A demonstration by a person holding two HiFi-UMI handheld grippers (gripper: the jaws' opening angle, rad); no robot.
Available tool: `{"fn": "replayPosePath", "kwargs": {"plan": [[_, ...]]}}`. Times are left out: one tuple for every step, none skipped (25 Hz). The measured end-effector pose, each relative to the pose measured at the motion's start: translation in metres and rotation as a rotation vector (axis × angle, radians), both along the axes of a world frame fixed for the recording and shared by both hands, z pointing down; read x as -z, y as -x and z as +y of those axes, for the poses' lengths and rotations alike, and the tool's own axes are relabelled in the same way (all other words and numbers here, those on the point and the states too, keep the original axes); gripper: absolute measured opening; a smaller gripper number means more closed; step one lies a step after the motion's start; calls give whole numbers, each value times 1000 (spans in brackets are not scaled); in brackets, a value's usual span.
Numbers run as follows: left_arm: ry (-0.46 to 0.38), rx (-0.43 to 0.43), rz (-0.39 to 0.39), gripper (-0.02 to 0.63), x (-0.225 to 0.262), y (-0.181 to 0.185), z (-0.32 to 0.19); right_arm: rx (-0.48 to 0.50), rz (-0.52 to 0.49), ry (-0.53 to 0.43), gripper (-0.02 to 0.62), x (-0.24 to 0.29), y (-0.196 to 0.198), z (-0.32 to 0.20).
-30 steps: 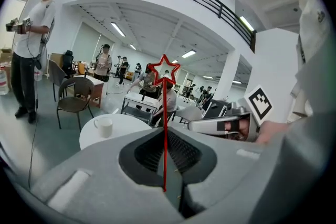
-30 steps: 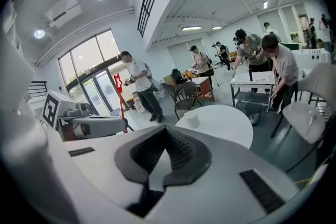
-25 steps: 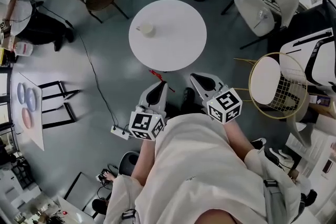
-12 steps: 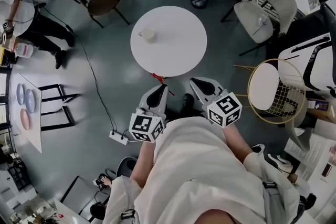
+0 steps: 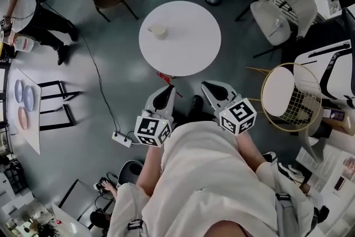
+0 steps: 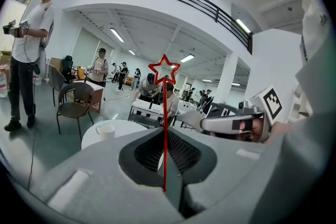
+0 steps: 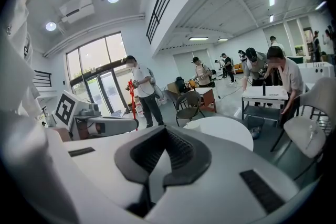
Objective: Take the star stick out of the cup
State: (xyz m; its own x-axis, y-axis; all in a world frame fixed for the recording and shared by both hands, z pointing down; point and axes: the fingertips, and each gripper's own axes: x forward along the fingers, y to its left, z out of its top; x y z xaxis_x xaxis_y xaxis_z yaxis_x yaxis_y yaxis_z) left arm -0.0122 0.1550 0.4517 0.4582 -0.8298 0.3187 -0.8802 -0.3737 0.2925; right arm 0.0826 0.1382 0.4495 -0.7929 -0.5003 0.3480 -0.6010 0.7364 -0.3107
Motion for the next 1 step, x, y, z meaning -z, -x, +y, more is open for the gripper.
{"fn": "replayPosePath", "kwargs": {"plan": [[2,2,2,23,-1,1,0,2,1,0,6,-1,1,0]]}}
